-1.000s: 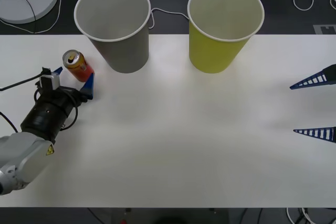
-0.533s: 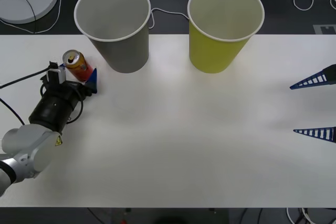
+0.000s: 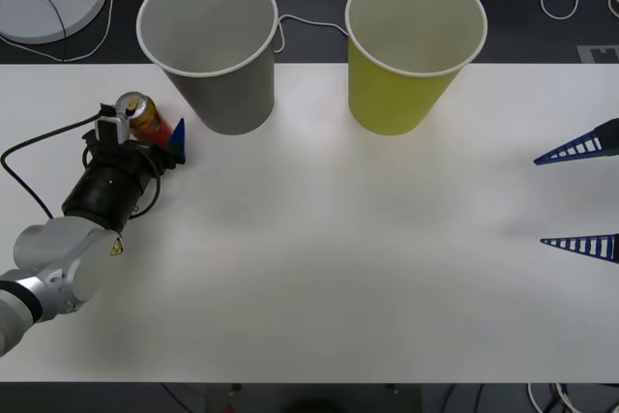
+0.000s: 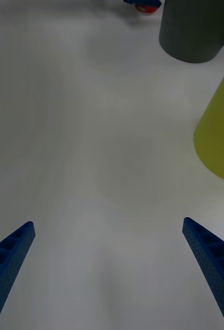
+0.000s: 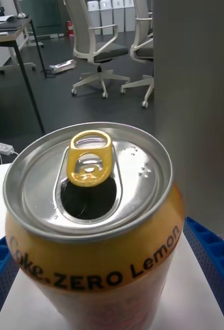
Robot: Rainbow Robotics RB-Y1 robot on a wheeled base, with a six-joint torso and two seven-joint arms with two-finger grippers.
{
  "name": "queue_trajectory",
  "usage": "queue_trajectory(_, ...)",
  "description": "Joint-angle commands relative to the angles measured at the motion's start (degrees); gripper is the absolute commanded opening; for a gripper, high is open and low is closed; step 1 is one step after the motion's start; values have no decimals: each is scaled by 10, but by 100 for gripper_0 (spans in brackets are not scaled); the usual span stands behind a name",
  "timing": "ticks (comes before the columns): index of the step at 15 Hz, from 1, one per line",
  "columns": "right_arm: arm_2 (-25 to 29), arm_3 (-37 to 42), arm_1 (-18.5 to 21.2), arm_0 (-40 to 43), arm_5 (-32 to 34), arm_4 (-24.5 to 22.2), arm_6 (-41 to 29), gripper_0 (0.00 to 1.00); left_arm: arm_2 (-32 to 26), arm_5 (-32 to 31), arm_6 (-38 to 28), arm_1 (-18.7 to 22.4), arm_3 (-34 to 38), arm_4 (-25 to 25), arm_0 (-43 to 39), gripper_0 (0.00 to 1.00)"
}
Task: Put the can into the green bin and the plastic bottle into the gray bin
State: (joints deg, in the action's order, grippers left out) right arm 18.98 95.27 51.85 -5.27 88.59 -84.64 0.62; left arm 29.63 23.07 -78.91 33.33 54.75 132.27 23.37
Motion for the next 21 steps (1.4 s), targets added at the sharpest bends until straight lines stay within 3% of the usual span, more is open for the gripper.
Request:
queue_trajectory(1,0,0,0,0,0,0,0,100,0,0,1,1,1,0,0,75)
queue_trajectory(2,0,0,0,0,0,0,0,100,0,0,5,1,0,0,0,36)
queue_trajectory(3,0,0,0,0,0,0,0,100,0,0,4,1,0,0,0,15)
queue_trajectory(5,0,0,0,0,0,0,0,100,0,0,5,1,1,0,0,0)
queue_trajectory(13,0,0,0,0,0,0,0,100,0,0,21,11,18,-4,-11,0)
queue_trajectory(18,0,0,0,0,0,0,0,100,-1,-3,24,60,90,-12,-65,0)
queue_trajectory(21,0,0,0,0,0,0,0,100,-47,-77,36,94,173,-16,-111,0)
